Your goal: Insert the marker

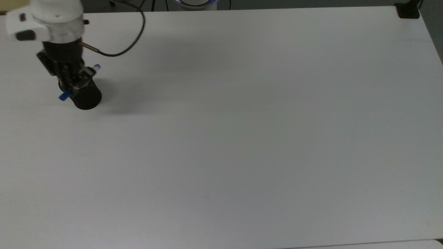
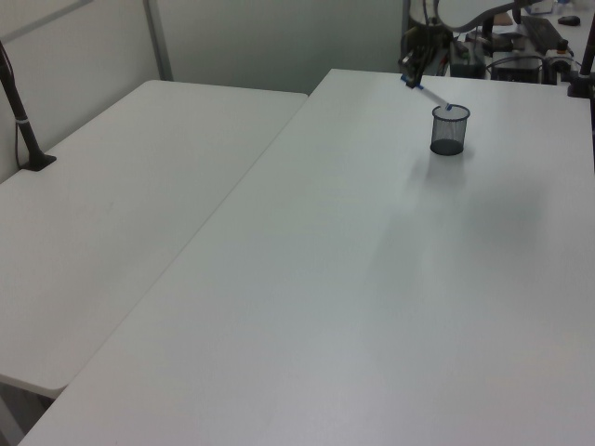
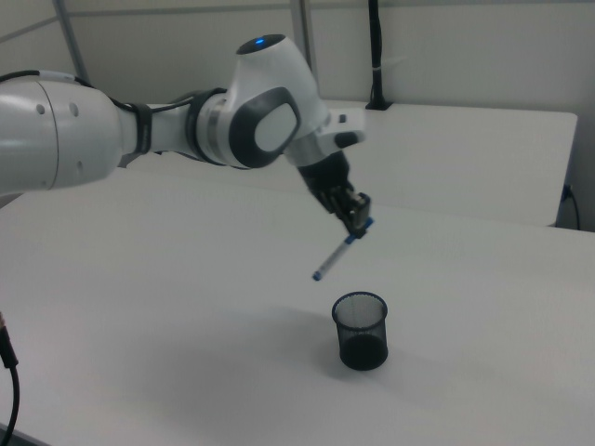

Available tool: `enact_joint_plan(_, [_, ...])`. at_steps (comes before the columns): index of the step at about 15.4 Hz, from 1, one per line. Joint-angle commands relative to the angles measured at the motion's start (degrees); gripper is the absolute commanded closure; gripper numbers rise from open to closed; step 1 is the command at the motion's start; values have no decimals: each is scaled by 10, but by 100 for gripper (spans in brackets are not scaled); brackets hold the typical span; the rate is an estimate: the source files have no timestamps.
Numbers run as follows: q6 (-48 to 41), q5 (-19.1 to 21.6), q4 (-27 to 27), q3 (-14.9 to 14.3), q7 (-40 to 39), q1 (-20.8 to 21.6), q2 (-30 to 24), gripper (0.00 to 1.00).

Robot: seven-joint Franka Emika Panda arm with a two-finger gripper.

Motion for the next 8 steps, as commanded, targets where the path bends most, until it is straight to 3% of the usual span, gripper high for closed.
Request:
enact_joint_plan(1, [50, -12, -7, 2, -10, -34, -2, 82])
enact_joint_plan(8, [66, -13, -25, -5, -53, -53, 17, 79])
